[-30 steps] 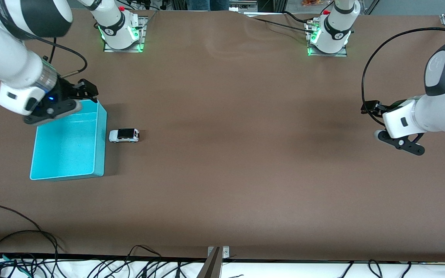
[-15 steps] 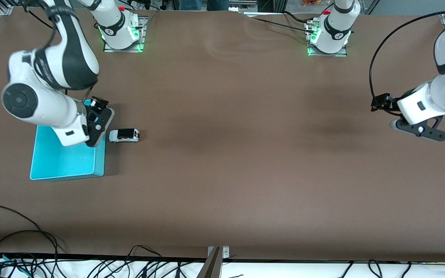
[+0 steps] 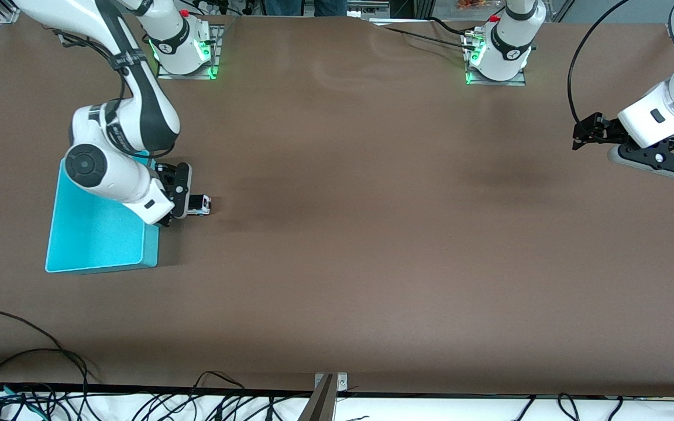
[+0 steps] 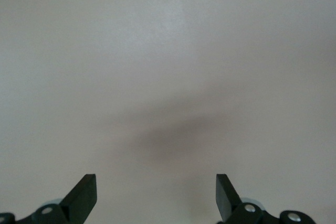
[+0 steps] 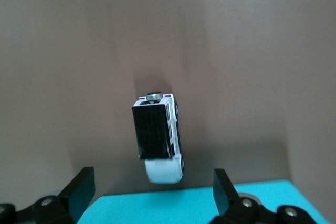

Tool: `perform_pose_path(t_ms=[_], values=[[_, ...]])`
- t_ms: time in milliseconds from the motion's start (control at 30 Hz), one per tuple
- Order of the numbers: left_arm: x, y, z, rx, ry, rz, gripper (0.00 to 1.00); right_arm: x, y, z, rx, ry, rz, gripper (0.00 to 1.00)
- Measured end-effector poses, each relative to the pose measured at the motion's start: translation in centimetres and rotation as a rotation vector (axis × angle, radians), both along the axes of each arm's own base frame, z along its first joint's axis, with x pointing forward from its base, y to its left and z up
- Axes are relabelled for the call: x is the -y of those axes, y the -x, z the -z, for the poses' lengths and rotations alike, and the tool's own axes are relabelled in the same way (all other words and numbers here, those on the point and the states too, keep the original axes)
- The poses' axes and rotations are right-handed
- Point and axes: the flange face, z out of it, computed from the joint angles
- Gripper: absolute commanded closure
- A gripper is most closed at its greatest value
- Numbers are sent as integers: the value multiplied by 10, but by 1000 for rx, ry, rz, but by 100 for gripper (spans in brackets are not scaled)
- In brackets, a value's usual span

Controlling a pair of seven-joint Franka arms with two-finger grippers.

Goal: Wind and store white jeep toy

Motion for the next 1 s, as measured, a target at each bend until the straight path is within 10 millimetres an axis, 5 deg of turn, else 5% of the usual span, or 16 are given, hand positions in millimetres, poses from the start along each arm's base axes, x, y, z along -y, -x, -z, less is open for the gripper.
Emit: perform_pose_path(t_ms=[333,533,800,1000], values=[[21,-1,-14,10,-6,-11,0,3,22,51,63,-25,-77,0],[16,-8,-19,-22,20,-43,0,4,32,70,85,-30,-81,24],[7,-25,-21,6,23,-59,0,5,34,76,87,-31,-82,75],[0,-51,-20,36,26,-74,0,5,34,75,90,-31,-82,84]])
